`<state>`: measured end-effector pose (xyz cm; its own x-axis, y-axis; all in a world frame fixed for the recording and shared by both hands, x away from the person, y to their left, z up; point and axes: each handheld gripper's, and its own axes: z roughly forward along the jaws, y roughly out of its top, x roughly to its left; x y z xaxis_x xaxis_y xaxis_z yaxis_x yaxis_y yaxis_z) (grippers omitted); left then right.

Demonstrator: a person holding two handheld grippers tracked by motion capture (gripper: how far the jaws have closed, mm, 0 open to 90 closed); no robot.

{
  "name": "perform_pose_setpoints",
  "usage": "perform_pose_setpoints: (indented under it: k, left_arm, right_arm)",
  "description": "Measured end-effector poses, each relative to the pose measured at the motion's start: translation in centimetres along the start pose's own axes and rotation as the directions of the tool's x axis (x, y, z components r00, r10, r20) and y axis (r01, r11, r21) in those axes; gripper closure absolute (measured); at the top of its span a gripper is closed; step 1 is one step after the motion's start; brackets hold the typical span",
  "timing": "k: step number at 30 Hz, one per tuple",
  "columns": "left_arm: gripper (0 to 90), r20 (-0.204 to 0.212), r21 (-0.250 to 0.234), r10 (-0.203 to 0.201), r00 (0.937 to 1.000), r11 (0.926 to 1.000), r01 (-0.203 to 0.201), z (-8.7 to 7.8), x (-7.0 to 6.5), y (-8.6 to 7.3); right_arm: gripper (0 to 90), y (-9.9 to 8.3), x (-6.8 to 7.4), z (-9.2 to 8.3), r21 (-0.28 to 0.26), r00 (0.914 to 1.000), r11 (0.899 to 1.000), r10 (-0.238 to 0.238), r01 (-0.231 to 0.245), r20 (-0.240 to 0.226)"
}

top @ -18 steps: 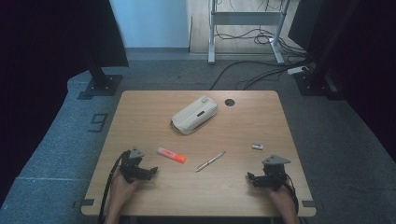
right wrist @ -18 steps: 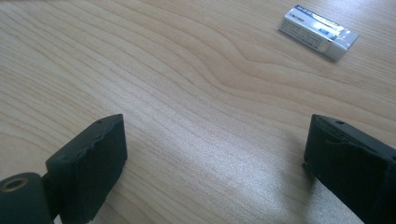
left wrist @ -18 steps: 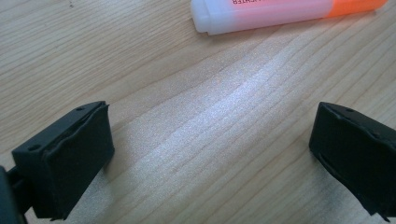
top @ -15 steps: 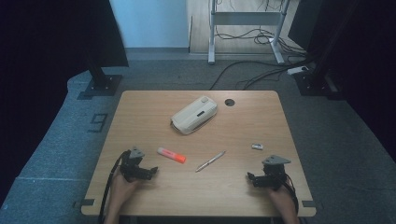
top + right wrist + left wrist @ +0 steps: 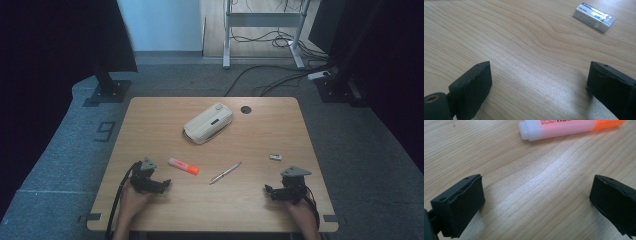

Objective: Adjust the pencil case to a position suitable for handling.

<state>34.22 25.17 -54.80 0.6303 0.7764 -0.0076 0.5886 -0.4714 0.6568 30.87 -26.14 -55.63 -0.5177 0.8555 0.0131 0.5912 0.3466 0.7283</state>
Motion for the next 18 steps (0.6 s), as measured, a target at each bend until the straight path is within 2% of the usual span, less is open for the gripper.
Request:
perform_pose_setpoints:
  k: [3, 10, 11, 18]
  left_arm:
    - [0.0, 0.004, -0.002, 0.004, 1.0, 1.0, -0.004, 0.0, -0.1, 0.1]
    - [0.0, 0.084, -0.05, -0.018, 0.9963, 0.9985, 0.023, -0.1, -0.3, 0.9]
    - [0.0, 0.084, -0.05, -0.018, 0.9963, 0.9985, 0.023, -0.1, -0.3, 0.9]
    - [0.0, 0.124, -0.069, -0.016, 0.9921, 0.9973, 0.025, -0.5, -0.5, 2.7]
  right_arm:
    - [5.7, 0.0, 0.0, 0.0, 0.0, 1.0, 1.0, 0.0, 0.0, 0.0]
    - [5.7, 0.0, 0.0, 0.0, 0.0, 1.0, 1.0, 0.0, 0.0, 0.0]
    - [5.7, 0.0, 0.0, 0.0, 0.0, 1.0, 1.0, 0.0, 0.0, 0.0]
    - [5.7, 0.0, 0.0, 0.0, 0.0, 1.0, 1.0, 0.0, 0.0, 0.0]
